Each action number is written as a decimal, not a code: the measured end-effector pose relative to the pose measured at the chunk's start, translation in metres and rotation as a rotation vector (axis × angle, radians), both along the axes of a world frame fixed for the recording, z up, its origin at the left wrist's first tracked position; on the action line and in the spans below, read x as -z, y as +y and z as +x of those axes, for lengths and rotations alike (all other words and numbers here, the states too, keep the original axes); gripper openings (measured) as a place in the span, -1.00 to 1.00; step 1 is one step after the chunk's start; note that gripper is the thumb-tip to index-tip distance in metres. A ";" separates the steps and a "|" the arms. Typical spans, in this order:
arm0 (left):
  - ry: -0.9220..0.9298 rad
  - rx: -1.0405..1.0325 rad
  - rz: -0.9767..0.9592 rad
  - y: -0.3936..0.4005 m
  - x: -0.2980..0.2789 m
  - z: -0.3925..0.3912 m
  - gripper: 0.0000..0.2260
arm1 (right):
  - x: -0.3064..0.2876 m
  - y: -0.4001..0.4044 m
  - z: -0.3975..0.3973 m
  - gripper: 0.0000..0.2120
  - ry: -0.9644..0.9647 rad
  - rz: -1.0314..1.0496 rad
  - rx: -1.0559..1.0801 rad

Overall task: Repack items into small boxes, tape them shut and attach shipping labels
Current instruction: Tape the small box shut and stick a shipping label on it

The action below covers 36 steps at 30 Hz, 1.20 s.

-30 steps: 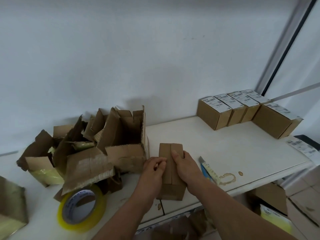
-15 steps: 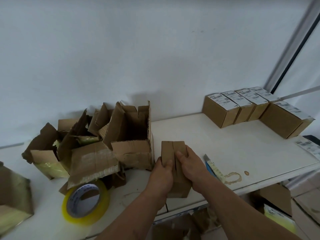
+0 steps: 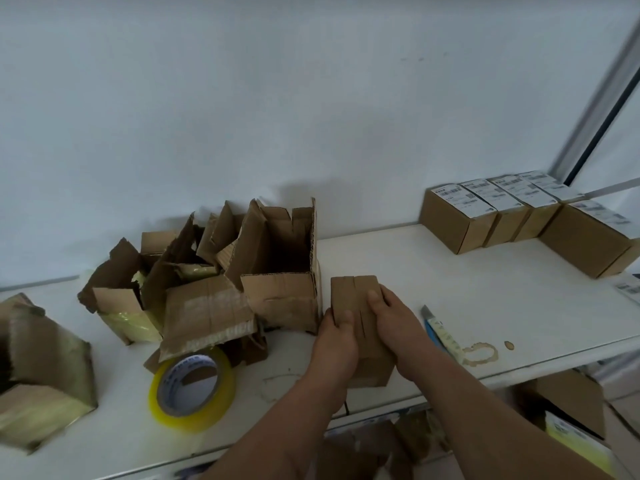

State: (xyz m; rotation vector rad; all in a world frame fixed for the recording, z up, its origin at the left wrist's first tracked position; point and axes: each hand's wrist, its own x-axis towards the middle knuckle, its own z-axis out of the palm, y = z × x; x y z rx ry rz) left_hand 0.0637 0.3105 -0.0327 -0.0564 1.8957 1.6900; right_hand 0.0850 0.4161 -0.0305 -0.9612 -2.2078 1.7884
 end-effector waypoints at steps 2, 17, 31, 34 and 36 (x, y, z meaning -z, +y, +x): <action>0.023 0.001 -0.018 0.001 0.001 -0.001 -0.61 | 0.000 0.000 -0.001 -0.58 -0.012 0.047 -0.017; 0.301 0.200 -0.262 -0.057 -0.034 0.001 -0.64 | -0.023 -0.001 0.011 -0.45 -0.076 0.403 -0.061; 0.712 0.278 -1.263 -0.194 0.018 -0.011 -0.53 | -0.039 -0.053 0.059 -0.52 -0.041 0.753 -0.153; 0.637 0.293 -1.300 -0.196 0.019 -0.009 -0.60 | -0.040 -0.063 0.070 -0.56 -0.012 0.757 -0.187; 0.677 0.318 -1.338 -0.196 0.016 -0.005 -0.65 | -0.040 -0.067 0.076 -0.54 -0.016 0.770 -0.220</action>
